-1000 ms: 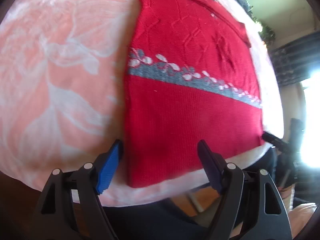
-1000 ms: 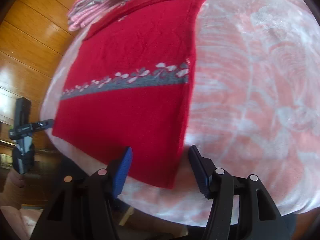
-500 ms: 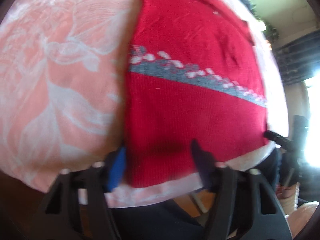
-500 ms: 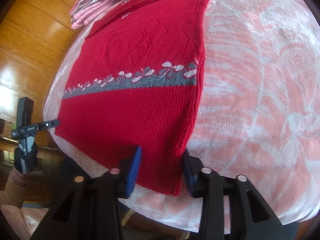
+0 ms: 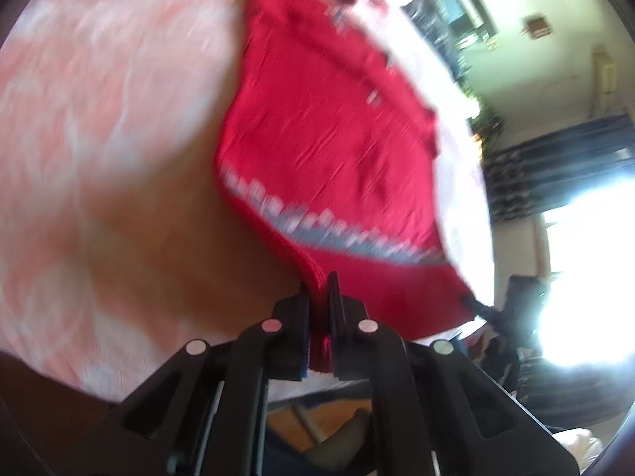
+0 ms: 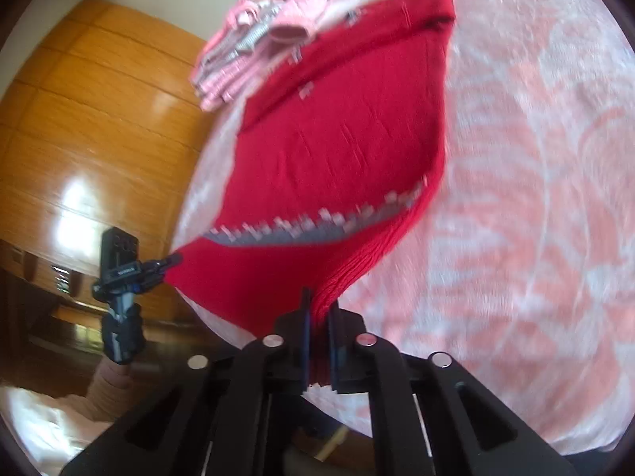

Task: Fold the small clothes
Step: 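Fold the hem up toward the collar with both tools and release, then grasp the folded hem edge with both tools at its middle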

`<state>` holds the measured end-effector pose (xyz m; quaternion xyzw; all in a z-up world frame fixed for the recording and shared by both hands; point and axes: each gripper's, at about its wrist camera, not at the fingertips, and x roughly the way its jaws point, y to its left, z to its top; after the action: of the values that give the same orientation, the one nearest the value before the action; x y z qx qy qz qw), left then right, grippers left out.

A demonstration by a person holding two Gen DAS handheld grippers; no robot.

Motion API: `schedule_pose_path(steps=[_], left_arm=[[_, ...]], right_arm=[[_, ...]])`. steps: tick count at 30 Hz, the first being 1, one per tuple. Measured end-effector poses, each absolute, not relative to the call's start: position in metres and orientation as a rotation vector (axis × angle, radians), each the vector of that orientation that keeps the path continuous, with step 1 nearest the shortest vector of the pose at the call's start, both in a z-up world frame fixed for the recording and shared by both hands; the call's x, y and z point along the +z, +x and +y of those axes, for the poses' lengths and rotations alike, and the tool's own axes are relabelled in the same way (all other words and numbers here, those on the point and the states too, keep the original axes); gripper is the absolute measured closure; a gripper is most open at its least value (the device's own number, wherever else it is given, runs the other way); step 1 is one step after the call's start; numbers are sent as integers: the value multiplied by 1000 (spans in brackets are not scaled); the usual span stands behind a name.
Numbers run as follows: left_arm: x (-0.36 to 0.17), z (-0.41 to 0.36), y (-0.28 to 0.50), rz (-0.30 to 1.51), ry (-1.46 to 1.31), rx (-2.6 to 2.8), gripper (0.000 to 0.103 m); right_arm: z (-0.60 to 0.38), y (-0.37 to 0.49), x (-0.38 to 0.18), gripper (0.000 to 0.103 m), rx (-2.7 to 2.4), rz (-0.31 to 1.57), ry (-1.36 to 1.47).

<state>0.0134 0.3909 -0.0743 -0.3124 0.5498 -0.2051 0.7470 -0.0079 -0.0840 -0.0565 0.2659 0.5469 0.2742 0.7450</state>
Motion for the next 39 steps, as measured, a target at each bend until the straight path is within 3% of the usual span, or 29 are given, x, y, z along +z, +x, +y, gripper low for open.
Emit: schedule_pose_path(steps=[5, 12, 20, 26, 28, 29, 30, 31, 32, 33, 39], left_arm=[[-40, 390, 58, 1106, -644, -435, 97], [-47, 390, 132, 1073, -637, -368, 97], [-100, 399, 213, 1124, -654, -226, 97], [-129, 401, 236, 1159, -710, -235, 93], [-129, 407, 235, 1161, -755, -264, 89], [-129, 413, 234, 1157, -791, -284, 80], [-127, 419, 231, 1145, -812, -289, 64], [-123, 426, 228, 1126, -822, -285, 55], [-117, 435, 223, 1100, -821, -268, 45], [-112, 442, 218, 1076, -817, -257, 45], [-93, 438, 210, 1055, -589, -200, 47]], right_arm=[[-94, 32, -22, 97, 571, 1099, 575], [-104, 114, -14, 98, 507, 1090, 565], [-120, 211, -87, 98, 379, 1222, 667], [-129, 232, -128, 97, 376, 1286, 769], [-134, 233, -129, 91, 392, 1281, 814], [-140, 232, -127, 89, 395, 1272, 831], [-144, 232, -125, 82, 397, 1259, 839], [-148, 230, -121, 64, 383, 1240, 836], [-154, 228, -115, 53, 339, 1219, 807], [-158, 225, -110, 46, 311, 1197, 784], [-146, 208, -86, 50, 341, 1125, 660]])
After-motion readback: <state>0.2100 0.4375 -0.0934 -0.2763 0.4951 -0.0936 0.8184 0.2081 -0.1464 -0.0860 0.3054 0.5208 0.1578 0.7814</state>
